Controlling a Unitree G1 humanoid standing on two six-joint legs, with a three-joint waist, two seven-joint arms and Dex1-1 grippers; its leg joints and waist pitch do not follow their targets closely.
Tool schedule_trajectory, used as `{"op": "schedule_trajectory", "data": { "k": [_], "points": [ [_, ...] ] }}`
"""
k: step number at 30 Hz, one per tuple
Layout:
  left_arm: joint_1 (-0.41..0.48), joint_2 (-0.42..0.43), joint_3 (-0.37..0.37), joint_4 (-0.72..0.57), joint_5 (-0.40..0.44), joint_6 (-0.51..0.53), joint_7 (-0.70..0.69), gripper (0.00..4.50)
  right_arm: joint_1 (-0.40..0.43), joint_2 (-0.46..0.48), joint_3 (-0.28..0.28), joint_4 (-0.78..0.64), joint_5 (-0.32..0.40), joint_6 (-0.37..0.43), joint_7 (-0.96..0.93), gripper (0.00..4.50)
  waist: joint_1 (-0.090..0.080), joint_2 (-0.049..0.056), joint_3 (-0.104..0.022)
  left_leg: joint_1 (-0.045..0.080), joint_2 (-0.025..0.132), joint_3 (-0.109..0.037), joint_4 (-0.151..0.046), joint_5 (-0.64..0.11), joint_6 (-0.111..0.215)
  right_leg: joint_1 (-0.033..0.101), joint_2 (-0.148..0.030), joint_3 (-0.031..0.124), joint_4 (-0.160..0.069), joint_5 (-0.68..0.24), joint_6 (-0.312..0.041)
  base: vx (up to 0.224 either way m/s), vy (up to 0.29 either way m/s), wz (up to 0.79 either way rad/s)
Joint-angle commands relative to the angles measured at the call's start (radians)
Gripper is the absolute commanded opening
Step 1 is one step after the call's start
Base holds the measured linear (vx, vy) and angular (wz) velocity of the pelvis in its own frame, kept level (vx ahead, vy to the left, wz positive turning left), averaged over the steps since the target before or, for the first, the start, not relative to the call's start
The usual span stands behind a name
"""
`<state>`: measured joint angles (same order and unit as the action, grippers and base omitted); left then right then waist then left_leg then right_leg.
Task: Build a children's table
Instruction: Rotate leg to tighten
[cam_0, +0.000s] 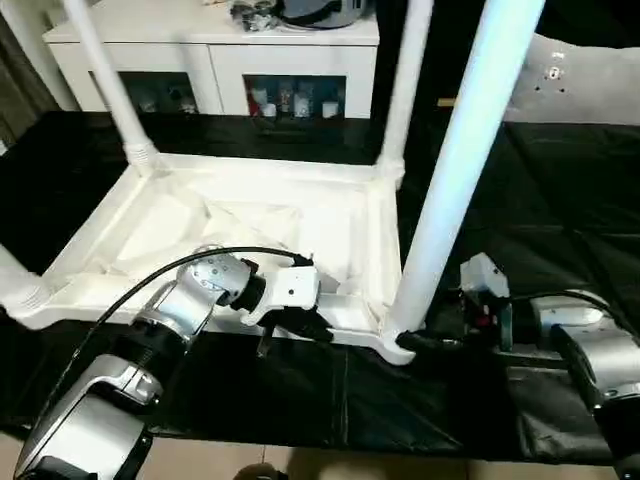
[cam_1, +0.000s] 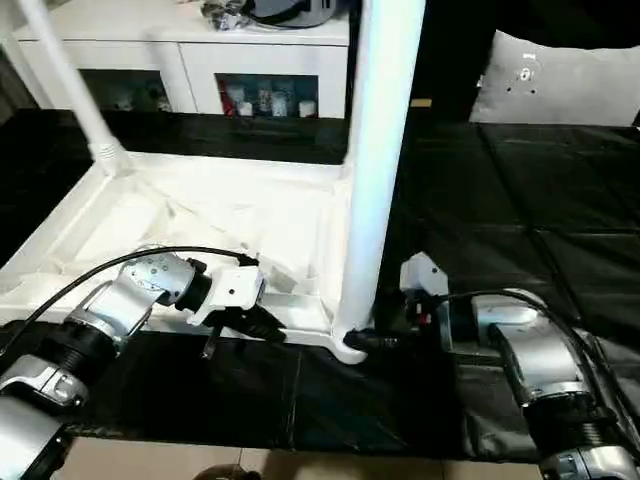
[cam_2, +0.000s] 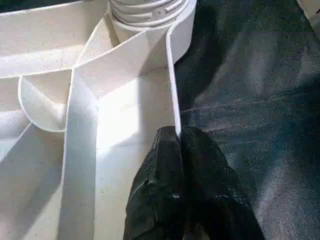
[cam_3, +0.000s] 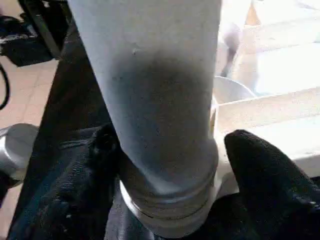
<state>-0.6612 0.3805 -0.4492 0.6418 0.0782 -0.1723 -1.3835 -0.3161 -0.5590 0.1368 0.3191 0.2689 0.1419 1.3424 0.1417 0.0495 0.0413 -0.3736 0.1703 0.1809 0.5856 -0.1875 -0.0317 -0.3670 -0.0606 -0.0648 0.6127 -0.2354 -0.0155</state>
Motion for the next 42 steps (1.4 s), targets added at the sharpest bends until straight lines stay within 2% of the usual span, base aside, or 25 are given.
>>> {"op": "schedule_trajectory", "data": {
  "k": [1, 5, 10, 14, 17, 19, 20, 21, 22, 23, 24, 25, 26, 27, 29, 30, 31, 33, 36, 37, 42],
  "points": [
    [0.014, 0.002, -0.077, 0.021, 0.046, -0.01, -0.066, 0.0, -0.006, 0.0, 0.008, -0.002, 0.007, 0.01, 0.006, 3.13, -0.005, -0.018, -0.057, 0.014, 0.078, -0.026, -0.059, -0.111, 0.1, 0.034, -0.106, 0.053, -0.066, -0.032, -0.239, 0.0, 0.0, 0.0],
    [0.009, -0.004, -0.073, 0.036, 0.049, -0.015, -0.075, 0.0, 0.002, -0.001, 0.014, -0.002, 0.006, 0.017, 0.016, 2.78, -0.004, -0.019, -0.058, 0.014, 0.077, -0.026, -0.058, -0.107, 0.101, 0.034, -0.105, 0.052, -0.064, -0.026, -0.238, 0.0, 0.0, 0.0],
    [0.008, -0.007, -0.07, 0.049, 0.043, -0.012, -0.076, 0.0, 0.006, 0.007, 0.022, -0.003, 0.006, 0.026, 0.017, 2.63, -0.003, -0.018, -0.059, 0.013, 0.077, -0.026, -0.057, -0.103, 0.101, 0.035, -0.105, 0.051, -0.063, -0.018, -0.24, 0.0, 0.0, 0.0],
    [0.017, -0.01, -0.054, 0.043, 0.035, 0.013, -0.051, 0.0, 0.02, 0.023, 0.019, -0.023, 0.028, 0.071, 0.003, 2.62, -0.003, -0.013, -0.058, 0.015, 0.079, -0.028, -0.058, -0.116, 0.095, 0.035, -0.105, 0.051, -0.064, -0.026, -0.244, 0.0, 0.0, 0.0],
    [0.023, -0.032, -0.029, 0.03, 0.034, 0.086, 0.023, 0.0, 0.032, 0.055, -0.008, -0.041, 0.056, 0.13, -0.06, 2.61, -0.003, -0.014, -0.056, 0.016, 0.08, -0.027, -0.061, -0.124, 0.088, 0.034, -0.105, 0.052, -0.065, -0.035, -0.246, 0.0, 0.0, 0.0],
    [0.029, -0.058, -0.006, 0.017, 0.026, 0.145, 0.086, 0.0, 0.035, 0.088, -0.03, -0.042, 0.065, 0.165, -0.13, 2.61, -0.006, -0.013, -0.049, 0.019, 0.078, -0.027, -0.066, -0.174, 0.064, 0.033, -0.108, 0.053, -0.078, -0.145, -0.237, 0.0, 0.0, 0.0],
    [0.033, -0.076, 0.009, 0.008, 0.015, 0.185, 0.117, 0.0, 0.035, 0.108, -0.041, -0.036, 0.058, 0.176, -0.182, 2.61, -0.006, -0.013, -0.049, 0.019, 0.078, -0.027, -0.066, -0.174, 0.064, 0.033, -0.108, 0.053, -0.078, -0.145, -0.237, 0.0, 0.0, 0.0],
    [0.041, -0.119, 0.035, -0.003, -0.004, 0.257, 0.18, 0.0, 0.029, 0.168, -0.069, -0.005, 0.032, 0.164, -0.312, 2.61, -0.011, -0.014, -0.043, 0.026, 0.078, -0.027, -0.072, -0.226, 0.03, 0.026, -0.112, 0.056, -0.09, -0.269, -0.217, 0.0, 0.0, 0.0],
    [0.042, -0.129, 0.04, -0.003, -0.005, 0.276, 0.199, 0.0, 0.027, 0.185, -0.077, 0.005, 0.027, 0.162, -0.345, 2.61, -0.014, -0.012, -0.04, 0.028, 0.075, -0.029, -0.073, -0.245, 0.019, 0.022, -0.113, 0.055, -0.095, -0.316, -0.211, 0.0, 0.0, 0.0],
    [0.042, -0.141, 0.045, -0.003, -0.006, 0.294, 0.218, 0.0, 0.025, 0.203, -0.087, 0.013, 0.024, 0.163, -0.379, 2.61, -0.021, -0.015, -0.039, 0.026, 0.072, -0.036, -0.077, -0.27, 0.001, 0.027, -0.117, 0.054, -0.102, -0.398, -0.184, -0.051, 0.003, -0.05],
    [0.043, -0.143, 0.047, -0.003, -0.006, 0.299, 0.223, 0.0, 0.024, 0.208, -0.089, 0.015, 0.023, 0.166, -0.387, 2.61, -0.029, -0.016, -0.038, 0.023, 0.071, -0.039, -0.083, -0.28, -0.004, 0.027, -0.113, 0.053, -0.106, -0.424, -0.16, 0.0, 0.0, 0.0],
    [0.036, -0.168, 0.059, 0.011, -0.002, 0.323, 0.277, 0.0, 0.013, 0.235, -0.102, 0.036, 0.012, 0.166, -0.448, 2.61, -0.039, -0.013, -0.037, 0.025, 0.073, -0.039, -0.085, -0.293, -0.006, 0.023, -0.109, 0.054, -0.107, -0.414, -0.155, 0.0, 0.0, 0.0],
    [0.026, -0.195, 0.073, 0.028, 0.005, 0.347, 0.342, 0.0, 0.004, 0.263, -0.112, 0.056, -0.001, 0.162, -0.508, 2.6, -0.039, -0.013, -0.037, 0.025, 0.073, -0.039, -0.085, -0.293, -0.006, 0.023, -0.109, 0.054, -0.107, -0.414, -0.155, 0.0, 0.0, 0.0],
    [0.014, -0.229, 0.093, 0.043, 0.018, 0.383, 0.429, 0.0, -0.004, 0.299, -0.123, 0.07, -0.017, 0.162, -0.584, 2.6, -0.053, -0.012, -0.039, 0.027, 0.071, -0.039, -0.085, -0.308, -0.019, 0.02, -0.108, 0.053, -0.107, -0.393, -0.167, 0.0, 0.0, 0.0],
    [0.001, -0.257, 0.109, 0.051, 0.022, 0.427, 0.486, 0.0, -0.011, 0.326, -0.133, 0.082, -0.027, 0.165, -0.644, 2.6, -0.058, -0.01, -0.039, 0.027, 0.067, -0.039, -0.082, -0.308, -0.01, 0.021, -0.11, 0.055, -0.111, -0.398, -0.163, 0.0, 0.0, 0.0],
    [-0.014, -0.298, 0.135, 0.053, 0.028, 0.482, 0.572, 0.0, -0.03, 0.366, -0.156, 0.115, -0.044, 0.156, -0.743, 2.6, -0.061, -0.013, -0.039, 0.024, 0.067, -0.036, -0.082, -0.296, -0.005, 0.02, -0.109, 0.056, -0.111, -0.382, -0.163, 0.0, 0.0, 0.0],
    [-0.014, -0.298, 0.135, 0.053, 0.028, 0.482, 0.572, 0.0, -0.03, 0.366, -0.156, 0.115, -0.044, 0.156, -0.743, 2.6, -0.063, -0.012, -0.039, 0.026, 0.067, -0.036, -0.082, -0.295, -0.006, 0.018, -0.108, 0.056, -0.11, -0.378, -0.167, 0.0, 0.0, 0.0],
    [-0.032, -0.335, 0.15, 0.053, 0.043, 0.521, 0.646, 0.0, -0.07, 0.425, -0.22, 0.183, -0.032, 0.136, -0.88, 2.6, -0.065, -0.011, -0.042, 0.023, 0.065, -0.037, -0.08, -0.28, 0.0, 0.02, -0.11, 0.056, -0.11, -0.366, -0.168, 0.0, 0.0, 0.0],
    [-0.031, -0.338, 0.136, 0.042, 0.056, 0.518, 0.645, 0.0, -0.083, 0.442, -0.226, 0.203, -0.039, 0.098, -0.902, 2.6, -0.067, -0.012, -0.046, 0.015, 0.066, -0.035, -0.078, -0.233, 0.022, 0.024, -0.104, 0.056, -0.104, -0.265, -0.176, 0.0, 0.0, 0.0],
    [-0.023, -0.33, 0.127, 0.032, 0.064, 0.508, 0.635, 0.0, -0.082, 0.447, -0.231, 0.202, -0.043, 0.086, -0.907, 3.15, -0.066, -0.011, -0.049, 0.012, 0.064, -0.033, -0.077, -0.212, 0.032, 0.028, -0.105, 0.055, -0.1, -0.22, -0.182, 0.0, 0.0, 0.0],
    [0.003, -0.28, 0.107, 0.008, 0.082, 0.475, 0.602, 0.0, -0.06, 0.42, -0.252, 0.179, -0.027, 0.038, -0.848, 3.51, -0.06, -0.011, -0.057, 0.007, 0.066, -0.03, -0.066, -0.117, 0.077, 0.035, -0.104, 0.054, -0.082, -0.049, -0.212, 0.0, 0.0, 0.0]
  ]
}}
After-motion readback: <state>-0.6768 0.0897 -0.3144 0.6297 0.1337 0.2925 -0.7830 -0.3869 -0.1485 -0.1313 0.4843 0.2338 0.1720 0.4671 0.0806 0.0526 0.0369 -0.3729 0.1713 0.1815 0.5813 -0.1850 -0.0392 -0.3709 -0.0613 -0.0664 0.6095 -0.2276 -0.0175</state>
